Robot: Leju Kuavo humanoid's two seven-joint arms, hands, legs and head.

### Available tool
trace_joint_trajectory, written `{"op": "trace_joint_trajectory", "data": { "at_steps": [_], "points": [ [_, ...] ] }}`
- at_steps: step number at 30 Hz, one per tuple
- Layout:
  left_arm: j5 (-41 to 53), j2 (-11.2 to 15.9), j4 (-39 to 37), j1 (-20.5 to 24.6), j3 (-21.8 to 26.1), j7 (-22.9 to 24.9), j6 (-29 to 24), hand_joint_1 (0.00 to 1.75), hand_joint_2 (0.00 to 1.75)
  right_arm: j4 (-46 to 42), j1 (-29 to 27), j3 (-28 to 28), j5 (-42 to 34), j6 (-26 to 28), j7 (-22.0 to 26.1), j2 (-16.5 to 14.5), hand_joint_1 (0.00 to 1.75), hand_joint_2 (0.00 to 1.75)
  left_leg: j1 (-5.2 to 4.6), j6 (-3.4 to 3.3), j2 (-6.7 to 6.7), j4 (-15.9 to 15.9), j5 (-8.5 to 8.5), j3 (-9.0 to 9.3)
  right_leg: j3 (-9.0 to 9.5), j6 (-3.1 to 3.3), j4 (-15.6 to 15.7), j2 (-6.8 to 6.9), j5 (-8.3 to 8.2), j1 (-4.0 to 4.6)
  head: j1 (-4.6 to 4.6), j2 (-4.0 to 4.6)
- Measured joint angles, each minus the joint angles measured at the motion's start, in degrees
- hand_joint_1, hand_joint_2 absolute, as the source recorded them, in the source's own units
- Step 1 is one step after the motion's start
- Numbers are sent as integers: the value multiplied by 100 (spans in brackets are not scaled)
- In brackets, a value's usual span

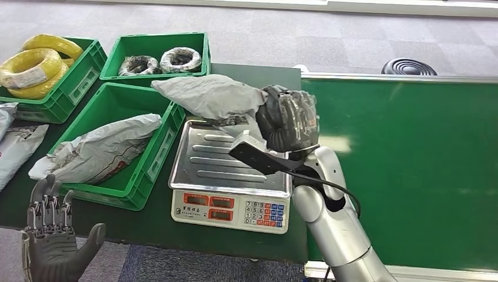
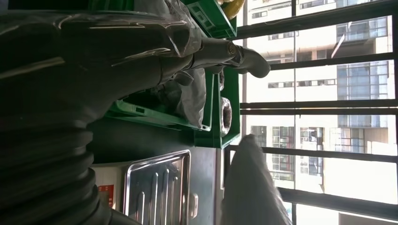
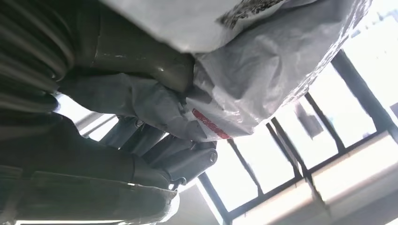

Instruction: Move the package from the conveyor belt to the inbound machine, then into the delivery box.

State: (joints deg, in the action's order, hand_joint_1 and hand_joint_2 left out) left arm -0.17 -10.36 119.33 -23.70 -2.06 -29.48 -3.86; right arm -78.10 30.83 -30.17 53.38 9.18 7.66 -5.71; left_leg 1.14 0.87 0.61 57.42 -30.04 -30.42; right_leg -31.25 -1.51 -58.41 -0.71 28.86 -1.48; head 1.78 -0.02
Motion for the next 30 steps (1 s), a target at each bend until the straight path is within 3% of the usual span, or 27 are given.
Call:
{"op": "trace_joint_trajectory", "data": {
  "at_steps": [3, 4, 7, 8, 14, 19, 24, 30],
  "points": [
    [-66, 117, -43, 56, -45, 59, 71, 0, 175, 454, 156, -332, 305, -1273, -473, -101, 175, 175, 3, 2, 3, 0, 3, 1, 0, 0, -1, 2, 0, 2, 1, 0],
    [-92, 161, -63, 76, -63, 94, 99, 0, 175, 630, 219, -439, 352, -1612, -568, -121, 147, 175, 3, 4, 4, 0, 4, 1, 0, 0, -2, 3, 0, 3, 1, 0],
    [-130, 252, -135, 130, -137, 190, 158, 0, 175, 1161, 396, -670, 447, -2185, -779, -154, 16, 175, 4, 4, 3, 0, 5, 0, 1, 0, -3, 2, 0, 3, 0, 0],
    [-124, 268, -161, 146, -163, 223, 170, 0, 175, 1342, 456, -728, 506, -2328, -884, -159, 0, 175, 3, 4, 3, 0, 6, 0, 1, 0, -3, 2, 0, 2, -1, 0],
    [1, 293, -286, 200, -305, 391, 181, 0, 175, 2299, 733, -984, 972, -2922, -1682, -165, 0, 175, 0, 3, 4, 2, 5, -2, 1, 0, 1, 2, -1, 0, -2, 0],
    [49, 292, -354, 272, -353, 474, 206, 0, 175, 2535, 803, -1015, 1047, -2903, -1778, -140, 0, 175, 1, 4, 3, 2, 5, 1, 0, 0, 1, 2, 0, 1, 0, 0],
    [70, 289, -373, 284, -361, 476, 295, 0, 175, 2296, 677, -960, 564, -2789, -1200, -18, 0, 175, 2, 4, 3, 2, 5, 5, 1, 0, 1, 1, 0, 1, -1, 0],
    [180, 247, -322, 291, -238, 384, 571, 0, 175, 966, 223, -751, -784, -2764, -154, 343, 0, 175, 1, 4, 3, 3, 4, -1, -4, 0, 1, 1, -1, 1, -1, 0]
  ]
}}
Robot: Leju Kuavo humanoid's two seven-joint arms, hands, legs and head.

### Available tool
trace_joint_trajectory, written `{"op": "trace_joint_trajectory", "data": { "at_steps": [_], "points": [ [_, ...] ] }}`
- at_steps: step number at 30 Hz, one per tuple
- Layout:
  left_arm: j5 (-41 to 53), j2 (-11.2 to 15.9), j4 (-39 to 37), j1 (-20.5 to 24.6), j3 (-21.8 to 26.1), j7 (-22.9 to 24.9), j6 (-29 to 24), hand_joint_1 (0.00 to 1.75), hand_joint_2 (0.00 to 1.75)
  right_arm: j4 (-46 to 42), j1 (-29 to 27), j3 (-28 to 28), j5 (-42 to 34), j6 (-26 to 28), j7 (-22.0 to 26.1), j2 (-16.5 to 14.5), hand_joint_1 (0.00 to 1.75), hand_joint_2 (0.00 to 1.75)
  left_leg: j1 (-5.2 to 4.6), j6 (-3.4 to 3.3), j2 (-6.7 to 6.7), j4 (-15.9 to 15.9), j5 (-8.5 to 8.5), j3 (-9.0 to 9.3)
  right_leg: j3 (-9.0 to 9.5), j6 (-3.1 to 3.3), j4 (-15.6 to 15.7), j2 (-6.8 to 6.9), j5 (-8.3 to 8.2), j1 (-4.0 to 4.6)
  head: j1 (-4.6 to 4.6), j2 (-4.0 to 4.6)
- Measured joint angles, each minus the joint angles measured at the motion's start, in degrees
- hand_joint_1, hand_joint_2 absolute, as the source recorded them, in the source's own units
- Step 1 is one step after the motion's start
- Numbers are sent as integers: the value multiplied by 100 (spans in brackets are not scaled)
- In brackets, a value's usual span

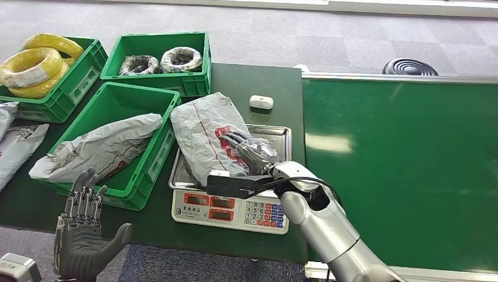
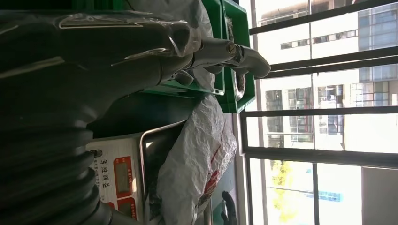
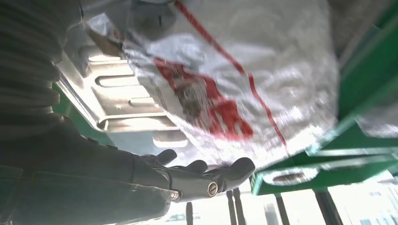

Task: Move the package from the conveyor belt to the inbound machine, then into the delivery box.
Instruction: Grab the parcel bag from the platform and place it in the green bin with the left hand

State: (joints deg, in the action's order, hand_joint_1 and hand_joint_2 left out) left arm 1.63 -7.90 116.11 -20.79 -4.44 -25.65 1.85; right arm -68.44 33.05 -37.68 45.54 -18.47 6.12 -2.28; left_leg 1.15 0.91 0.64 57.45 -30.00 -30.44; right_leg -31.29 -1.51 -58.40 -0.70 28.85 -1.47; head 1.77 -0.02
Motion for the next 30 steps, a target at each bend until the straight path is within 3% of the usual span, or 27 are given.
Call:
{"op": "trace_joint_trajectory", "data": {
  "at_steps": [5, 9, 14, 16, 19, 23, 27, 30],
  "points": [
    [471, 29, 112, 93, -16, -107, 82, 0, 175, -1244, -390, 347, -837, 264, 462, 291, 0, 175, 0, 0, 1, 0, -1, -3, -5, 0, 2, 2, 0, 0, 1, 0],
    [749, 141, 118, 241, -185, -4, -23, 0, 175, -1982, -654, 663, -1031, 328, 553, 474, 0, 175, 0, 0, -4, 0, 0, 1, -4, 1, 2, -3, -1, 0, 1, 0],
    [1652, 364, 21, 586, -524, 689, -388, 0, 175, -2661, -1078, 1022, -1022, 638, 621, 690, 0, 175, 0, 0, 8, 2, 0, 4, -1, 1, 4, 10, -1, 0, 1, 0],
    [2250, 429, -139, 846, -730, 1219, -513, 0, 175, -2944, -1366, 1279, -1021, 1067, 682, 789, 0, 175, -1, -1, 10, 2, 0, 4, 3, 1, 4, 11, -1, -1, 1, 0],
    [2963, 474, -546, 1265, -1087, 1976, -594, 0, 175, -3288, -1948, 1821, -1152, 2220, 772, 888, 0, 175, -2, -2, 13, 4, -2, 4, 7, 1, 9, 12, -1, -2, 2, 0],
    [3447, 490, -1355, 1931, -1568, 2593, -522, 0, 175, -3468, -2956, 2599, -1841, 3486, 1029, 1019, 0, 175, -3, -6, 23, 5, -5, 0, 8, 0, 15, 18, -1, -3, 1, 0],
    [3684, 445, -2336, 2698, -2004, 2897, -495, 0, 175, -3498, -3824, 3105, -2491, 4011, 1373, 1056, 0, 175, -3, -6, 17, 3, -5, -5, 5, -1, 14, 19, -1, -3, 3, 0],
    [3787, 386, -2971, 3122, -2254, 2982, -582, 0, 175, -3502, -4131, 3210, -2758, 4129, 1413, 1054, 0, 175, -2, -6, 6, 2, -5, -3, 4, 0, 13, 10, -2, -1, 3, 0]
  ]
}}
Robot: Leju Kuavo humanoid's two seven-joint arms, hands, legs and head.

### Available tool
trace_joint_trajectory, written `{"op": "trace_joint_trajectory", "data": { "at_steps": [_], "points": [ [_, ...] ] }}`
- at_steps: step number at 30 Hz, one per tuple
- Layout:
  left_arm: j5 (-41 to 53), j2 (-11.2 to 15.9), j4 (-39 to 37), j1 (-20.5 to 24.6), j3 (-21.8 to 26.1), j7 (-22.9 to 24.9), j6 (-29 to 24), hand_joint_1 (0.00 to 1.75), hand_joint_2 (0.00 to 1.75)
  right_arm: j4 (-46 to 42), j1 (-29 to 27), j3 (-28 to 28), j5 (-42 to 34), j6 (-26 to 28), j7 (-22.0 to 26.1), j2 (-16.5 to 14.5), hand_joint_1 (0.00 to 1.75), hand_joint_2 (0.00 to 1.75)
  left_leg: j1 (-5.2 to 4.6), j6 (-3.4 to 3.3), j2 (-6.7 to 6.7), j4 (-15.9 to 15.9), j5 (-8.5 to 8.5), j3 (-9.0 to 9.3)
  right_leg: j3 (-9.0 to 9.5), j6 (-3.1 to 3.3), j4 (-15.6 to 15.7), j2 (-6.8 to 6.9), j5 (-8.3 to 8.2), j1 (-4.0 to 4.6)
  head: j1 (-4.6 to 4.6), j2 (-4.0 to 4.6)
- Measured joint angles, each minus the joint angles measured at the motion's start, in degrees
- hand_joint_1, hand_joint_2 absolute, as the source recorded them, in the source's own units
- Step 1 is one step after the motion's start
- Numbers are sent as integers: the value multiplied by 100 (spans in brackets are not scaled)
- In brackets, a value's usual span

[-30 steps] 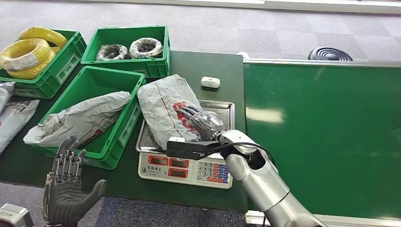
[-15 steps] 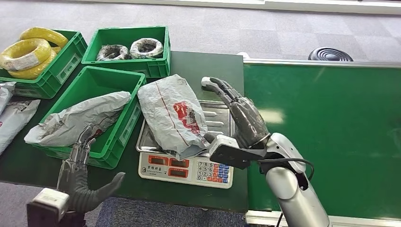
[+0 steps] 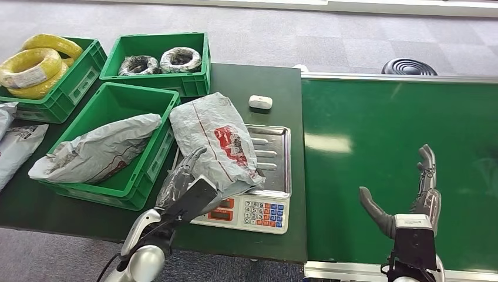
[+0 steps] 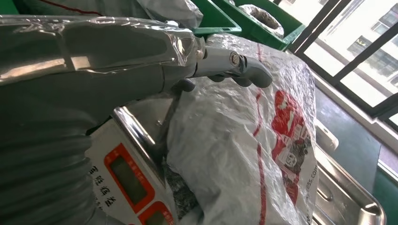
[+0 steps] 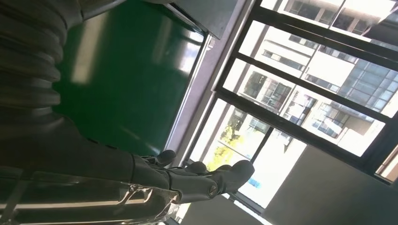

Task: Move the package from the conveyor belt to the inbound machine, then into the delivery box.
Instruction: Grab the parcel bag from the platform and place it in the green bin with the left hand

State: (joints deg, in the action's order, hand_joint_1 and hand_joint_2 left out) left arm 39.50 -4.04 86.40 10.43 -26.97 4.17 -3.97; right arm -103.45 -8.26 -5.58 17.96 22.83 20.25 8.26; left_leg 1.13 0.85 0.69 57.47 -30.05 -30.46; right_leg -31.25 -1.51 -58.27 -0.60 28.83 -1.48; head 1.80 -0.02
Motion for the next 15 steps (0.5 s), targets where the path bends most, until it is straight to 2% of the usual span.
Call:
{"op": "trace_joint_trajectory", "data": {
  "at_steps": [5, 6, 9, 10, 13, 15],
  "points": [
    [109, -106, -794, 464, -327, 64, -104, 2, 175, 107, -56, -31, -275, 68, 66, -7, 0, 175, 0, 0, -2, 0, 1, 1, 2, 0, -1, -3, 0, 0, -1, 0],
    [141, -129, -928, 529, -385, 79, -137, 21, 175, 145, -43, -52, -301, 74, 76, -13, 0, 175, 0, 0, -2, 0, 1, 1, 3, 0, -1, -3, 0, 0, -1, 0],
    [325, -168, -1280, 690, -551, 142, -353, 130, 175, 272, 20, -157, -335, 81, 84, -39, 0, 175, 0, 0, -2, 1, 1, 0, 2, -1, -1, -3, -1, 0, -1, 0],
    [416, -173, -1378, 733, -600, 168, -462, 153, 175, 309, 44, -196, -334, 84, 84, -50, 0, 175, 0, 0, -2, 1, 1, 0, 2, -1, -1, -3, -1, 0, -1, 0],
    [721, -174, -1617, 838, -703, 239, -826, 170, 175, 386, 102, -278, -338, 103, 84, -87, 0, 175, 0, 0, -2, 1, 1, -1, 1, -1, -1, -3, -1, 0, -1, 0],
    [898, -172, -1734, 890, -737, 282, -1029, 174, 175, 415, 125, -303, -350, 111, 84, -110, 0, 175, 0, 0, -2, 0, 1, -1, 1, -1, -2, -2, -1, 0, -1, 0]
  ]
}}
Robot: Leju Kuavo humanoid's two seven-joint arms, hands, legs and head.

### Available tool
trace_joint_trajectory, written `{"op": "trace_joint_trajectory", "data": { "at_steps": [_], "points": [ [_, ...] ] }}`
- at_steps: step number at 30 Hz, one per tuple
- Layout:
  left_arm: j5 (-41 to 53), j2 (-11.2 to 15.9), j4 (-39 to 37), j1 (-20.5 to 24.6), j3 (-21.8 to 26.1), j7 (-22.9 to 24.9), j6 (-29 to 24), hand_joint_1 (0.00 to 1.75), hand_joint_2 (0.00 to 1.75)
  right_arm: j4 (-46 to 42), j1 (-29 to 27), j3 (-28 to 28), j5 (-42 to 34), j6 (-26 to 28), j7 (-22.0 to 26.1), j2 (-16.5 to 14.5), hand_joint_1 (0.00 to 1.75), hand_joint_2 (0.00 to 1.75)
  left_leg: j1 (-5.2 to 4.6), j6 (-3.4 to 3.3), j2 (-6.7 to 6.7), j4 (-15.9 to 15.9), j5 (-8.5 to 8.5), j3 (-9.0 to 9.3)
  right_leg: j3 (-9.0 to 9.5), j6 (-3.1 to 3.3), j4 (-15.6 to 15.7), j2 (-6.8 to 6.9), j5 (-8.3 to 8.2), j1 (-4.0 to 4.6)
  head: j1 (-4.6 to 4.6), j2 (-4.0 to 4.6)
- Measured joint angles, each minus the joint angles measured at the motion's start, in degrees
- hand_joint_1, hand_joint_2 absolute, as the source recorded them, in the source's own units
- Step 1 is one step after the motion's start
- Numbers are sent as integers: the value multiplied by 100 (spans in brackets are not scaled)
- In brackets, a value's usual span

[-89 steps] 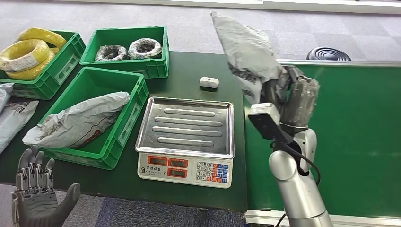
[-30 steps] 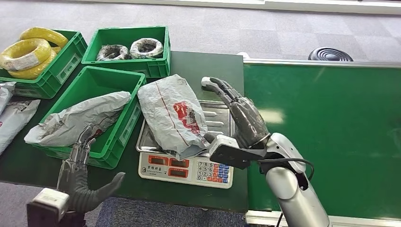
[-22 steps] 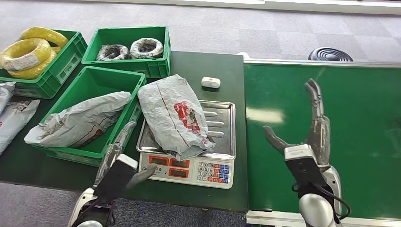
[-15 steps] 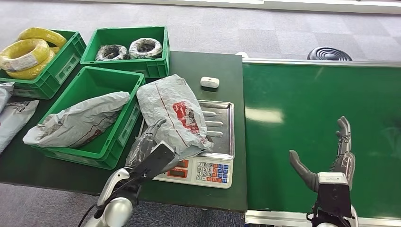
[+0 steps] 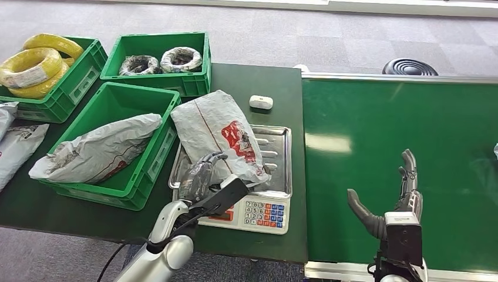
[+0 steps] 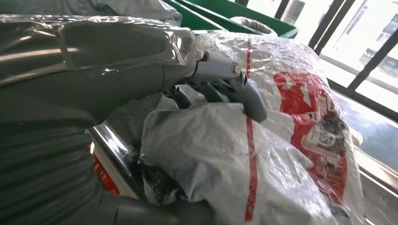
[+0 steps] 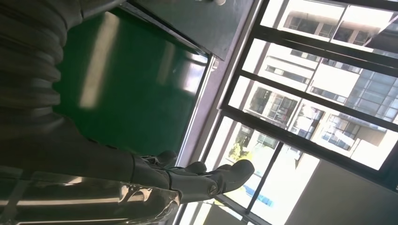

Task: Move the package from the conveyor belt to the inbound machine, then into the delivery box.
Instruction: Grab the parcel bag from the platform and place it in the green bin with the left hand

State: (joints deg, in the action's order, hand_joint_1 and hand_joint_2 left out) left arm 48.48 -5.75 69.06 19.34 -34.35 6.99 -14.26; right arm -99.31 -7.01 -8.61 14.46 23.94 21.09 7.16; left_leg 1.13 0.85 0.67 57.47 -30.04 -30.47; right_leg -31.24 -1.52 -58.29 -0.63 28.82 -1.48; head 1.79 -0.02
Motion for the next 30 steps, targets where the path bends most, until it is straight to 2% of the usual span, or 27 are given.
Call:
{"op": "trace_joint_trajectory", "data": {
  "at_steps": [8, 15, 19, 25, 30],
  "points": [
    [42, 60, -126, 90, 6, -37, -322, 175, 175, 27, 3, -25, -15, 75, 1, -62, 0, 175, 0, 0, 0, 0, 0, 0, 0, 0, -1, 0, 0, 0, -1, 0],
    [58, 219, 334, 191, 257, -21, -463, 175, 175, 27, -6, -39, -7, 87, 3, -106, 0, 175, 1, 1, 0, 0, 1, 0, -1, 0, -2, 0, 0, 1, 0, 0],
    [514, 392, 865, 343, 553, 61, -638, 175, 175, 26, -52, -41, 20, 95, 3, -134, 0, 175, 1, 1, 0, -1, 2, 0, -1, 0, -5, 0, 0, 1, -1, 0],
    [1559, 710, 1640, 709, 1264, 100, -755, 175, 175, 26, -156, -42, 38, 154, 4, -148, 0, 175, 2, 2, -1, -1, 3, 0, -2, 0, -7, -1, 0, 2, -1, 0],
    [1787, 956, 1999, 1027, 1833, 69, -955, 175, 175, 25, -232, -42, 35, 211, 7, -151, 0, 175, 2, 2, -1, -1, 4, 0, -2, 1, -7, -1, 0, 1, -1, 0]
  ]
}}
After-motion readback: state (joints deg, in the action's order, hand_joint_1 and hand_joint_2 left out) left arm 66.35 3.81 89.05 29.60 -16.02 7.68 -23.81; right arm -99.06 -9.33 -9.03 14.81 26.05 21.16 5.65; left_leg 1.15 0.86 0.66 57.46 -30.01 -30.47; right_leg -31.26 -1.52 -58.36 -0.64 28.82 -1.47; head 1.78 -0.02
